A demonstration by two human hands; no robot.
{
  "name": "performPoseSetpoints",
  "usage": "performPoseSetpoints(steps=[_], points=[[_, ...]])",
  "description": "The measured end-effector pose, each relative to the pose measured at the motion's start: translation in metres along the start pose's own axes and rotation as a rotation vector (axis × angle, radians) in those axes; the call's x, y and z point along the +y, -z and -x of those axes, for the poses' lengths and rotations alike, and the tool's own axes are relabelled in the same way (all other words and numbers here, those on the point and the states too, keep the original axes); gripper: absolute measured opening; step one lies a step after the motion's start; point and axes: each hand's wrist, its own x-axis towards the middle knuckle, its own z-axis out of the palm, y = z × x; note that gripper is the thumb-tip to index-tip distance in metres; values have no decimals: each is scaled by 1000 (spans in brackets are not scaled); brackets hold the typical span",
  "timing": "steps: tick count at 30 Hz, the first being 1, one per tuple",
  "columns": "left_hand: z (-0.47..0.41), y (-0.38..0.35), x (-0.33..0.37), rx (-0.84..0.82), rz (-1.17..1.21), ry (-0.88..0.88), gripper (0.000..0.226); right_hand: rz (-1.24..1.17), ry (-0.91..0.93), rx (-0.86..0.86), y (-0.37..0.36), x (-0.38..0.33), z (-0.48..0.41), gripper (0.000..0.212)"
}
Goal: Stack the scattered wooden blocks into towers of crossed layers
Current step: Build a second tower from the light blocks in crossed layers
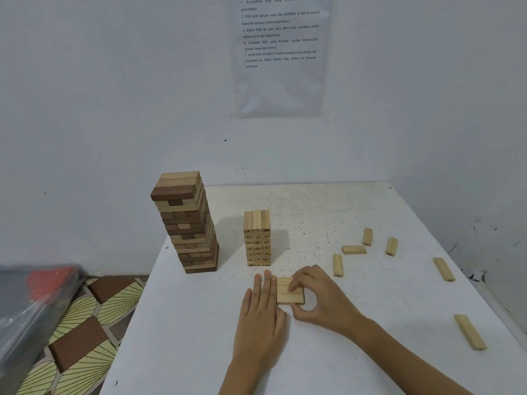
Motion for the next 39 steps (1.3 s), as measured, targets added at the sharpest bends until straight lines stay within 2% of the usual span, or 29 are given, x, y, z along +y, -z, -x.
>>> performPoseSetpoints(steps=[4,6,8,13,17,20,23,27,31,39], points=[[1,7,2,-105,125,31,61,-74,-85,37,-1,-3,1,46],[0,13,3,-18,182,-12,66,-115,-109,56,0,-6,2,51],[0,24,6,-24,369,33,69,-145,-105,87,4,-13,1,52],[-3,43,14,272,819,75,55,-190,-26,129,24,-42,-15,54],[-12,66,19,413,930,138,53,-220,28,154,41,-63,-36,56],[-26,83,19,459,974,141,51,-217,39,159,51,-70,-56,58],[-42,94,17,449,1021,162,55,-210,11,150,57,-71,-78,61],[-60,113,17,372,1202,275,59,-175,-19,105,61,-68,-105,64],[-70,122,18,317,1351,343,43,-118,-41,71,61,-61,-122,64],[-76,127,14,241,1431,451,48,-56,-57,48,56,-54,-131,63]])
